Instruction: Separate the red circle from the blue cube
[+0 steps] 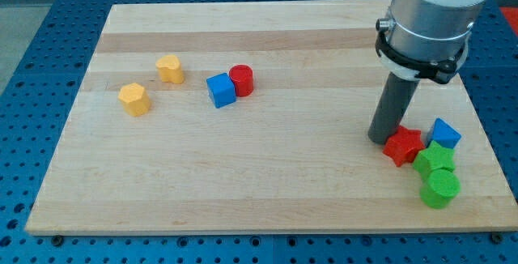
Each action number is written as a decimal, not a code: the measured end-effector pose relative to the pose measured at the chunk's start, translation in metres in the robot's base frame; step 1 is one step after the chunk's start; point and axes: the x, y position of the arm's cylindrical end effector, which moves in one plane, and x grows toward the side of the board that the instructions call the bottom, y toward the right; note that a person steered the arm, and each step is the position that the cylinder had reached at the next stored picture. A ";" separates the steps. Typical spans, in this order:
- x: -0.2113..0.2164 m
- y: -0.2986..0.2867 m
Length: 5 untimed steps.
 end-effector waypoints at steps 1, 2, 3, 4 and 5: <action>-0.026 -0.006; -0.062 -0.023; -0.099 -0.056; -0.134 -0.092; -0.156 -0.128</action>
